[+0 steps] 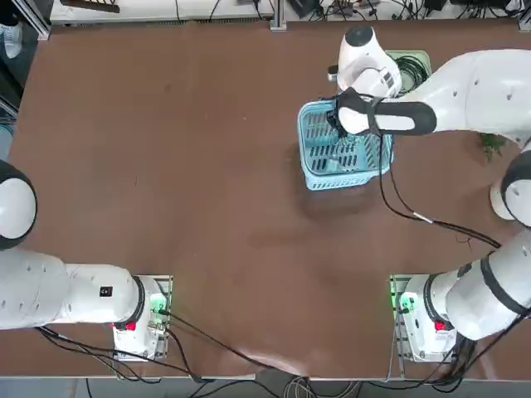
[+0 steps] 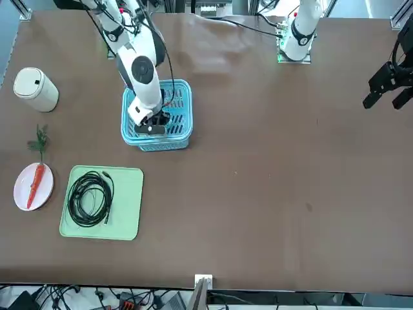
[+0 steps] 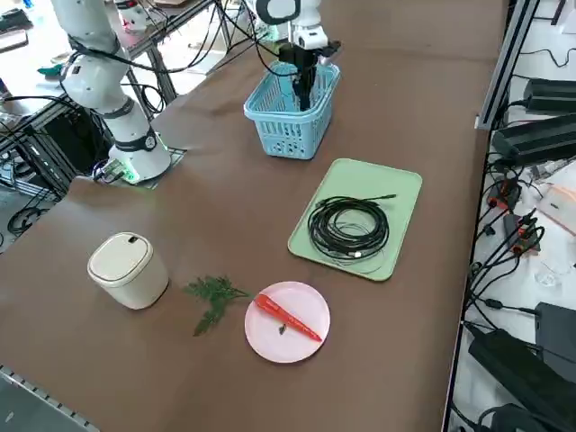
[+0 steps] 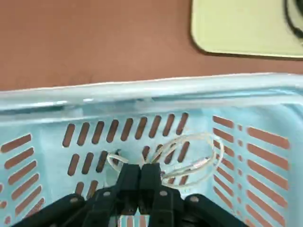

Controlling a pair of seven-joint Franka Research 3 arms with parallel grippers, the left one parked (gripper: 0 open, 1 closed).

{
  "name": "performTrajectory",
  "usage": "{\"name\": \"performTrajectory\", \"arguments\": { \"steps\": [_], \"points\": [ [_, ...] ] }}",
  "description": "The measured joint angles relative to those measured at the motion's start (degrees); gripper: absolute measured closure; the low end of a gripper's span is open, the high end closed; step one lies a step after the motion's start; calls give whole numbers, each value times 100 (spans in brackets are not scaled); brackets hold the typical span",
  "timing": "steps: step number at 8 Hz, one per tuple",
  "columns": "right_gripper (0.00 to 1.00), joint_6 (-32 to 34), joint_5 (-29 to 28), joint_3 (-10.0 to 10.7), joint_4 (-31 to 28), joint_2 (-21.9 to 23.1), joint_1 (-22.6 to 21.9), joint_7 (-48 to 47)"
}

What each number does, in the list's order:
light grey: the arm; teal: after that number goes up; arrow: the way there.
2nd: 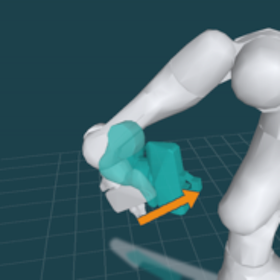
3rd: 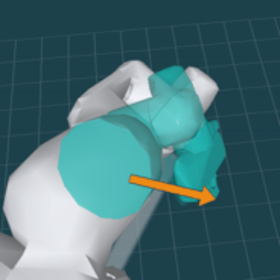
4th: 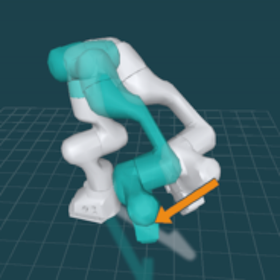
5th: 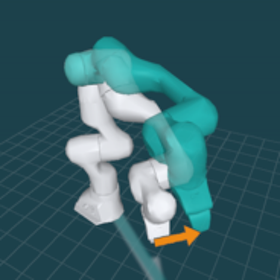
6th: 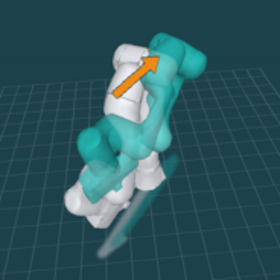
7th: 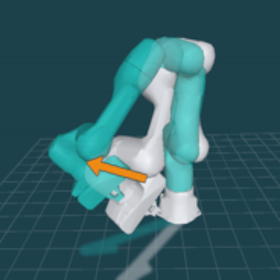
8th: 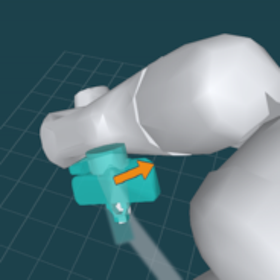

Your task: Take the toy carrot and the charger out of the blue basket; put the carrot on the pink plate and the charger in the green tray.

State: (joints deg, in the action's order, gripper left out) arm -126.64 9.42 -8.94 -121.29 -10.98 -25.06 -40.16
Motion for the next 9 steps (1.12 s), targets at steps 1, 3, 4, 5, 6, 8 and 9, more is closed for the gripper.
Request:
{"name": "performTrajectory", "arguments": {
  "steps": [1,3,4,5,6,8,9],
  "points": [
    [98,212,0,-1,2,157,-2,0],
    [98,714,-2,-8,6,478,-19,0],
    [98,970,-5,-17,7,651,-28,-1],
    [98,1193,-6,-29,7,835,-35,-1],
    [98,1331,-8,-34,6,1011,-45,-1],
    [98,1381,-68,-58,10,1259,-69,-1],
    [98,1379,-147,-72,32,1360,-108,-2]
  ]
}}
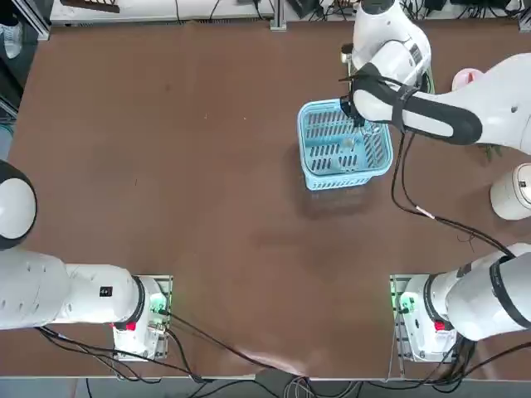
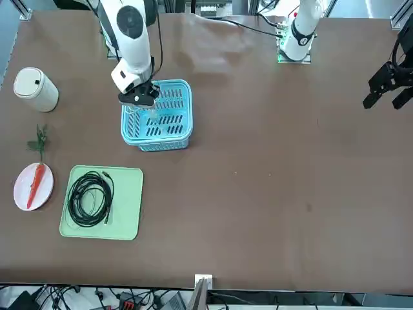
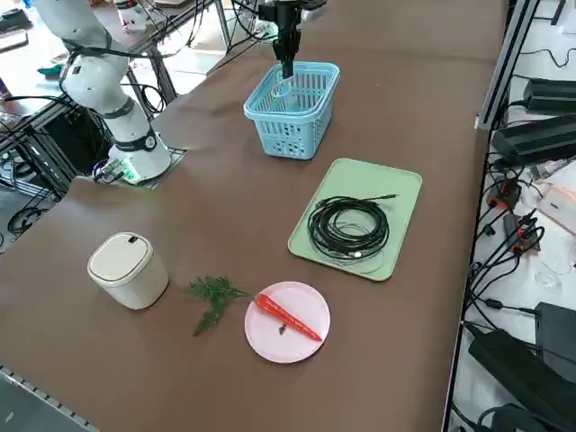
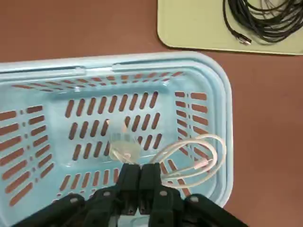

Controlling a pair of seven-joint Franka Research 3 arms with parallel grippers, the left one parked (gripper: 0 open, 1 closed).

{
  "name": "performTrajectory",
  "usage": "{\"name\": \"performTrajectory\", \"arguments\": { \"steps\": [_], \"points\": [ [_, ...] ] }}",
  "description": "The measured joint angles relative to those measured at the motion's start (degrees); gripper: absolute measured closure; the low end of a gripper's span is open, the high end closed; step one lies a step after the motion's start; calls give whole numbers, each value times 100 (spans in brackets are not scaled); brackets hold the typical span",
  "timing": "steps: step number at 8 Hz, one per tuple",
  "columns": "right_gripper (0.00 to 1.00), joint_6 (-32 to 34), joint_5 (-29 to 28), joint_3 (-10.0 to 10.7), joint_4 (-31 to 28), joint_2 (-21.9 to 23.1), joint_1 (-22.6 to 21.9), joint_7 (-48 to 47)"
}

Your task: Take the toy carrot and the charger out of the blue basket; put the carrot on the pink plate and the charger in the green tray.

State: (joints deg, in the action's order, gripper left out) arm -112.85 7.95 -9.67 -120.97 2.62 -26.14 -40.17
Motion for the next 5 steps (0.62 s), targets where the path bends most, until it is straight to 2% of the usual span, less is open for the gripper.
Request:
{"name": "performTrajectory", "arguments": {
  "steps": [3,5],
  "points": [
    [98,282,-45,13,502,157,-47,76],
    [98,629,-36,113,1006,129,196,521]
  ]
}}
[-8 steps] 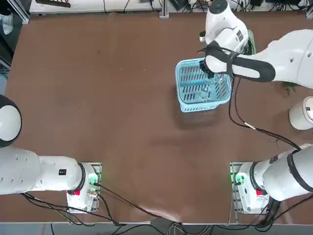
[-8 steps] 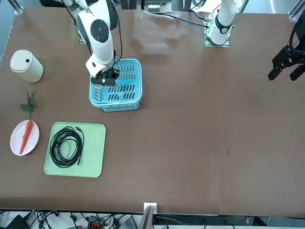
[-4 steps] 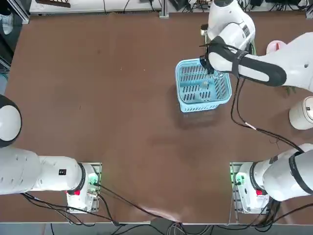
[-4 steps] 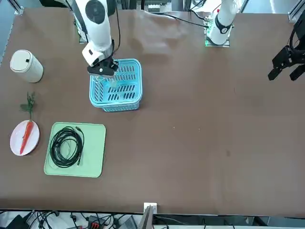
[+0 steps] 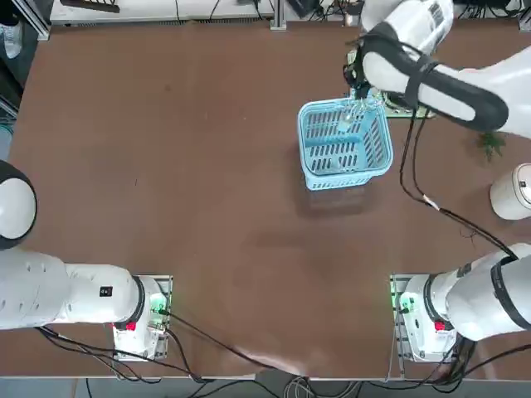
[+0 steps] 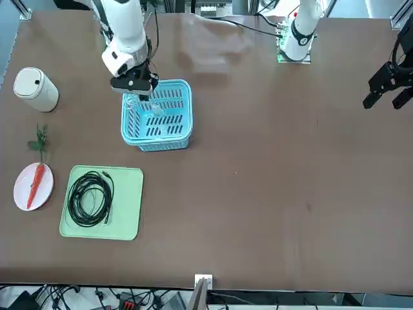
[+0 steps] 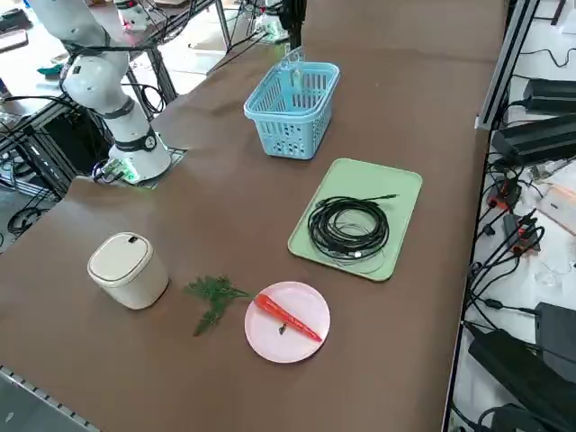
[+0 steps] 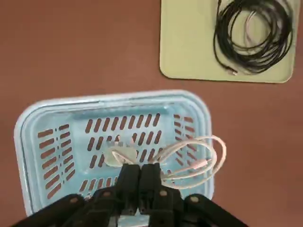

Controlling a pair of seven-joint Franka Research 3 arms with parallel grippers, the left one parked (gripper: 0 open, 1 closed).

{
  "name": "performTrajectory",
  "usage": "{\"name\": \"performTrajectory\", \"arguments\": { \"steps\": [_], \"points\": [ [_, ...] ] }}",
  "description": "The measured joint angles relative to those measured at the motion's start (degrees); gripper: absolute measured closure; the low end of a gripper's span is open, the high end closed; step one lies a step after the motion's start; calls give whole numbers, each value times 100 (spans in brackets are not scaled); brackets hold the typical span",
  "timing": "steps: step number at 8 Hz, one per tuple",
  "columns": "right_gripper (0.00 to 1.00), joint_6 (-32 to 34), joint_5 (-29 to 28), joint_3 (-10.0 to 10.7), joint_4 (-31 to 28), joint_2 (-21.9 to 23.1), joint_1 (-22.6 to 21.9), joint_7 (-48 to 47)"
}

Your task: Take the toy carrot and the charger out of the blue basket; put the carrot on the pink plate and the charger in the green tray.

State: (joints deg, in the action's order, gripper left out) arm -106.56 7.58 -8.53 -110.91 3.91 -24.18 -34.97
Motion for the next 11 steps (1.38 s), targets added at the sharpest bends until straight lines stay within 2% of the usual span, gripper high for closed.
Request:
{"name": "performTrajectory", "arguments": {
  "steps": [2,4,8,11],
  "points": [
    [98,218,5,47,479,-127,472,723],
    [98,291,53,66,1078,-517,1005,1705],
    [98,283,126,89,2463,-1880,1858,3240],
    [98,212,127,55,3338,-2994,1942,3399]
  ]
}}
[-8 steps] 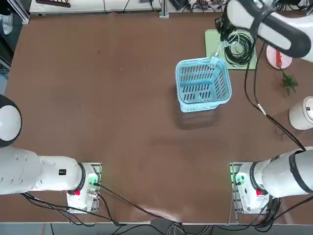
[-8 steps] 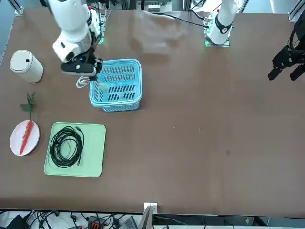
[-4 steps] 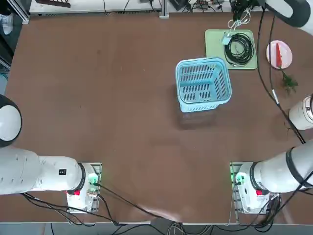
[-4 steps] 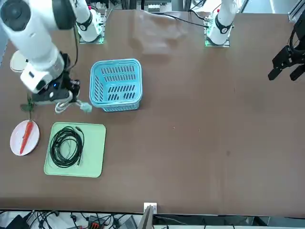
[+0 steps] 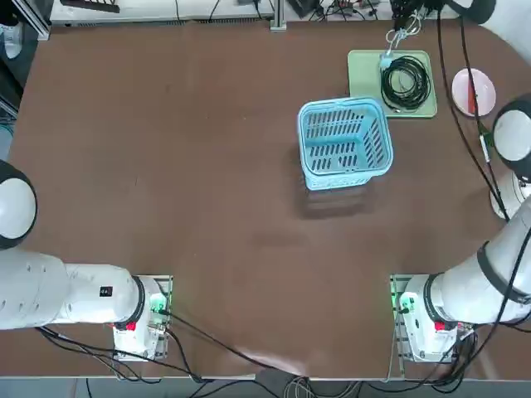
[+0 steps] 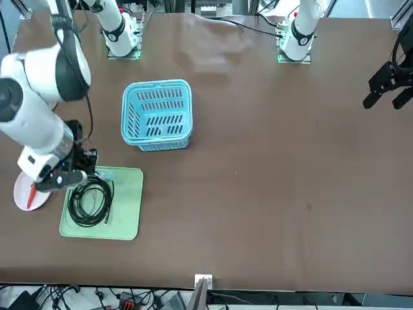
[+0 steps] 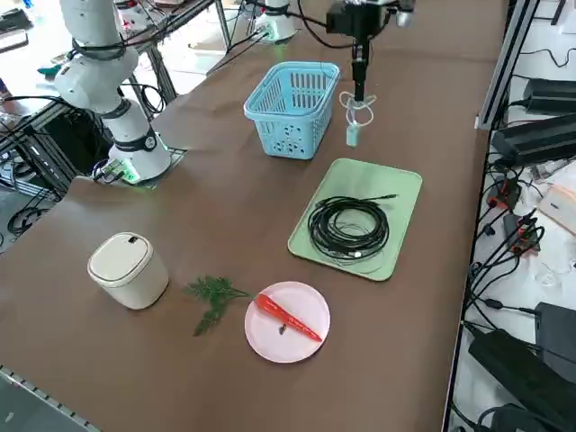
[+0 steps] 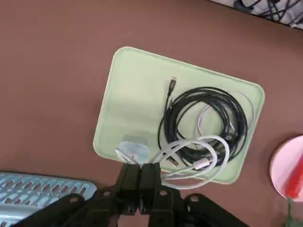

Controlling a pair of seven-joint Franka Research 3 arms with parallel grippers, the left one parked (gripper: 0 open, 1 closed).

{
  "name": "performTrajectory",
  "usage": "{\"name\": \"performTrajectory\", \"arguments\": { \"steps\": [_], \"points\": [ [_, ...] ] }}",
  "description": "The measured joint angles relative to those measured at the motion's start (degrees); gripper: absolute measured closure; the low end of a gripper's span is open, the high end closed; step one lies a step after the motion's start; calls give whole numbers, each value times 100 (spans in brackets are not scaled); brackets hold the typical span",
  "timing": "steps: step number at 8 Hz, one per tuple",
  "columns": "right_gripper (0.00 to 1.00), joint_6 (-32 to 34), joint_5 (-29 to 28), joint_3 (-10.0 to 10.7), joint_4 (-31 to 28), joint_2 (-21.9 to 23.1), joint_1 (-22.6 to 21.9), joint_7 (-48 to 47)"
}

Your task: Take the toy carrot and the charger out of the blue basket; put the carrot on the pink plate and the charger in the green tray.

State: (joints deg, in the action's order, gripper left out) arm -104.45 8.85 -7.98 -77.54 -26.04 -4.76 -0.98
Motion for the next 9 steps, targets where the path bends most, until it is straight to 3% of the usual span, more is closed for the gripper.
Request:
{"name": "performTrajectory", "arguments": {
  "steps": [4,9],
  "points": [
    [98,-368,236,-24,113,-601,-38,0],
    [98,-470,267,-23,116,-920,4,378]
  ]
}}
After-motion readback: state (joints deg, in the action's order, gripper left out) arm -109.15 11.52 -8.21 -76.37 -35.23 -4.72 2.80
